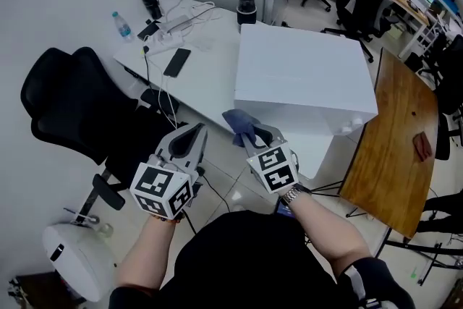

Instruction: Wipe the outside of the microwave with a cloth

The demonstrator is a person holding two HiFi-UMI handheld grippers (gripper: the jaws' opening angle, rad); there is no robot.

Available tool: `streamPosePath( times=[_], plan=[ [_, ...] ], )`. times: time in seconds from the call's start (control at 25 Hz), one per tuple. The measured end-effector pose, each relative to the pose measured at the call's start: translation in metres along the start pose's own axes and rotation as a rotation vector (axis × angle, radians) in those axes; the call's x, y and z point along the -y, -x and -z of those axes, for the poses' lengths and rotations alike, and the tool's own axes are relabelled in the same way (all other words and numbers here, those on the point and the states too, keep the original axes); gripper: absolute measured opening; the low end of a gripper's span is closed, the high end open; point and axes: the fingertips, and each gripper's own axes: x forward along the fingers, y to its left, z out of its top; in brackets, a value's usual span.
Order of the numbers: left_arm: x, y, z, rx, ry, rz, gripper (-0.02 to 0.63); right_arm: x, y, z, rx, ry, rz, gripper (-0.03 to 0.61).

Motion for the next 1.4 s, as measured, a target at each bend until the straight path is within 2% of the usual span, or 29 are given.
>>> streamPosePath(
  times=[0.36, 0.6, 1.12, 1.4],
  plan=[
    [-0.026, 0.009, 0.008, -0.006, 0.006, -0.031, 0.005, 0.006, -0.051, 0.003, -0.040, -0.020, 0.022, 0.071],
    [-0.026, -0.005, 0.009, -0.022, 0.000, -0.004, 0.005, 0.016, -0.053, 0.003, -0.029, -0.023, 0.049, 0.071],
    [0.017, -0.048, 0.003, -0.039, -0.010, 0.070, 0.005, 0.060, -0.013, 0.025, -0.042, -0.056, 0.101, 0.071],
    [0.060, -0.070, -0.001, -0.054, -0.024, 0.100, 0.005, 0.097, 0.022, 0.044, -0.047, -0.088, 0.136, 0.071]
  ],
)
